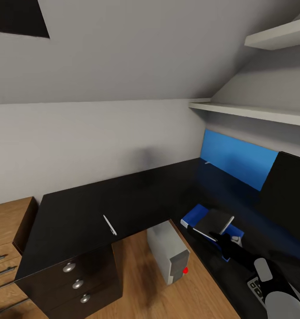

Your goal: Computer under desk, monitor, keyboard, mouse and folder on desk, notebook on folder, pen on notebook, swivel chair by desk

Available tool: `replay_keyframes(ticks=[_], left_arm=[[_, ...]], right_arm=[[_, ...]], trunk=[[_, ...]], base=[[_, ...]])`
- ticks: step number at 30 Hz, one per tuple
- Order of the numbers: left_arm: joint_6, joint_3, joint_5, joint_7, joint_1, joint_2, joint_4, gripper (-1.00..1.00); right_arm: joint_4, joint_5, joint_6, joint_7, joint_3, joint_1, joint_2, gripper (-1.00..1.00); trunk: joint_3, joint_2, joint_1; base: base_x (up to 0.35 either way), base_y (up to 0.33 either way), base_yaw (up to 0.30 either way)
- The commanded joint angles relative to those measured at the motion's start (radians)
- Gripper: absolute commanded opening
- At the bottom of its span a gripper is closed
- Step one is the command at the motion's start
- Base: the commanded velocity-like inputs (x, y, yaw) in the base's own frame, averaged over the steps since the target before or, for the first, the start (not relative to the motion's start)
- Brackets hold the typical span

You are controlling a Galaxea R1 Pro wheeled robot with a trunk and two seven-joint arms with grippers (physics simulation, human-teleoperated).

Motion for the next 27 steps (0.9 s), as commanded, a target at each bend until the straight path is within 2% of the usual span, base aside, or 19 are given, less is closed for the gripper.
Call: replay_keyframes(ticks=[1,27], left_arm=[[-0.001,0.0,0.004,0.0,0.0,0.0,-0.001,1.0],[-0.001,0.001,0.004,0.0,0.0,0.0,-0.002,1.0]], right_arm=[[0.0,0.001,-0.004,0.003,-0.004,-0.001,0.0,-1.0],[0.0,0.001,-0.026,-0.001,-0.004,-0.001,0.002,-1.0]], trunk=[[-0.001,-0.001,0.0],[-0.004,-0.008,0.004]], base=[[0.0,0.0,0.0],[0.027,0.0,0.0]])
